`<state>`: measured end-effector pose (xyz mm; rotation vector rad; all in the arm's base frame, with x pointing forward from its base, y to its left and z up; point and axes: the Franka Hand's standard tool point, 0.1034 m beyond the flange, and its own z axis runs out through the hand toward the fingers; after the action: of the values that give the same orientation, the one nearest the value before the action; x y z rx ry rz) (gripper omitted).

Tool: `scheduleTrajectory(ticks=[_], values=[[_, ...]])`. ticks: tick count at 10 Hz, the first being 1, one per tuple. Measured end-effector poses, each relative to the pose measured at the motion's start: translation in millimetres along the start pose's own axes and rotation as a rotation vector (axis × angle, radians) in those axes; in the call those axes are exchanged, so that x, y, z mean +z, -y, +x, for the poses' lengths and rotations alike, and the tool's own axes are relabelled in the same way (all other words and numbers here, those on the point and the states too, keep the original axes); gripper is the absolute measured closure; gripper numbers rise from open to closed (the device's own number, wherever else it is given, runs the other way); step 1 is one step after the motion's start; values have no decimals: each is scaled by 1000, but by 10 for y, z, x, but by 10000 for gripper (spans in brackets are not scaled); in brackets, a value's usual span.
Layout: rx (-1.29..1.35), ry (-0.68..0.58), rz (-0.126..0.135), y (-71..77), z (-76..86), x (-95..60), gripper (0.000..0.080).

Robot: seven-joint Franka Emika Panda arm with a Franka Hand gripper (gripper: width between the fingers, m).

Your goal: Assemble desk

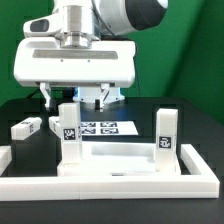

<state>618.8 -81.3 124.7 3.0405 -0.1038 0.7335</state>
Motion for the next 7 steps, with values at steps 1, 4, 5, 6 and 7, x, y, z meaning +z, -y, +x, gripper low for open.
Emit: scheduleTrajectory(ticks=[1,4,5,6,7], values=[[37,62,59,42,9,-53,150],[69,178,112,40,-27,-15,150],[74,297,144,44,-43,35,150],[68,377,150,1,-21,92,150],[96,409,147,-11,-19,133,150]])
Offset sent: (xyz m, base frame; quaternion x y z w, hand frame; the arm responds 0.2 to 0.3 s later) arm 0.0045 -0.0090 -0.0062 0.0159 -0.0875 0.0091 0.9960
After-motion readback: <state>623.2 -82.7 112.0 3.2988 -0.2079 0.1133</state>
